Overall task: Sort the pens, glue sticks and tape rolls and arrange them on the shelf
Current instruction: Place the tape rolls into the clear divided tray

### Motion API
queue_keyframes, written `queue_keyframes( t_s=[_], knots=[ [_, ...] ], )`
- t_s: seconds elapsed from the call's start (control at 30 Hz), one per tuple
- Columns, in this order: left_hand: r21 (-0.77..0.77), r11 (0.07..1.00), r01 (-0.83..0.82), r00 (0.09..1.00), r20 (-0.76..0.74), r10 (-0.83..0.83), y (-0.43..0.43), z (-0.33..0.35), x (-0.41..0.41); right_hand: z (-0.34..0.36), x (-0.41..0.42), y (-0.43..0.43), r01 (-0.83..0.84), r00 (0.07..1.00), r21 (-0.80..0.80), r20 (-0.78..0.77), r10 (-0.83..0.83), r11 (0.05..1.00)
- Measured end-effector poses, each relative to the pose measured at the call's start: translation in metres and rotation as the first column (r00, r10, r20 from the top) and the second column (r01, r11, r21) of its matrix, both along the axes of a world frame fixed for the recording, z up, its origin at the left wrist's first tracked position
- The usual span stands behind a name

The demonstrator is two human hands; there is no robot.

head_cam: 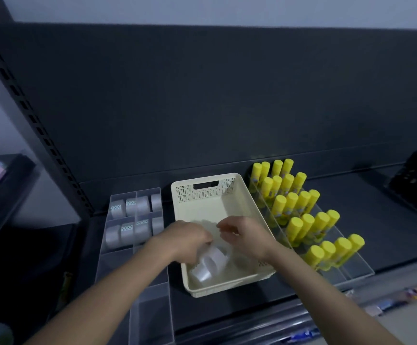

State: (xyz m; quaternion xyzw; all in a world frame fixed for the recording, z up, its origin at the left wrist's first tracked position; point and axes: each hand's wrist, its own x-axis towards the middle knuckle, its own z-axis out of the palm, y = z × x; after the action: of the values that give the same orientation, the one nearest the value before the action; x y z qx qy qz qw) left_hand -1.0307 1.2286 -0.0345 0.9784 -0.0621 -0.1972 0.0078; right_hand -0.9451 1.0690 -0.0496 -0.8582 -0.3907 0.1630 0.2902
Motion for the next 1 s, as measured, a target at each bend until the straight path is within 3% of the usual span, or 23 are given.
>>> queue_keyframes(
  t_s=[0.07, 0.17, 0.3, 0.47, 0.57, 0.77, 0.9, 1.0],
  knots=[
    [-0.014, 1.0, -0.019, 1.0, -0.016, 0.019, 0.002, 0.0, 0.004, 0.003, 0.0, 0.0, -0.087, 0.996, -0.106, 0.008, 0.088, 0.991],
    [-0.174, 0.977, -0.123, 0.99, 0.048, 0.133, 0.009, 0.001, 0.005, 0.007, 0.004, -0.002, -0.164, 0.986, -0.189, -0.004, 0.167, 0.968],
    [-0.476, 0.824, -0.306, 0.908, 0.114, 0.402, 0.019, 0.008, -0.005, 0.006, 0.007, -0.001, -0.317, 0.946, -0.353, -0.045, 0.322, 0.88],
    [-0.618, 0.731, -0.289, 0.845, 0.195, 0.499, 0.018, 0.008, -0.015, -0.01, 0.004, 0.014, -0.333, 0.907, -0.479, 0.073, 0.415, 0.812],
    [-0.68, 0.68, -0.273, 0.81, 0.218, 0.544, 0.02, 0.005, -0.02, -0.017, 0.009, 0.02, -0.282, 0.941, -0.43, 0.05, 0.334, 0.858],
    [-0.725, 0.63, -0.279, 0.753, 0.242, 0.612, 0.026, 0.005, -0.026, -0.019, 0.02, 0.025, -0.079, 0.965, -0.321, 0.215, 0.153, 0.944],
    [-0.719, 0.629, -0.296, 0.737, 0.247, 0.629, 0.032, 0.002, -0.027, -0.002, 0.024, 0.022, -0.031, 0.991, -0.193, 0.118, 0.055, 0.981],
    [-0.74, 0.598, -0.307, 0.719, 0.23, 0.655, 0.034, -0.003, -0.03, 0.014, 0.018, 0.017, 0.03, 0.993, 0.017, -0.117, -0.028, 0.999]
  ],
)
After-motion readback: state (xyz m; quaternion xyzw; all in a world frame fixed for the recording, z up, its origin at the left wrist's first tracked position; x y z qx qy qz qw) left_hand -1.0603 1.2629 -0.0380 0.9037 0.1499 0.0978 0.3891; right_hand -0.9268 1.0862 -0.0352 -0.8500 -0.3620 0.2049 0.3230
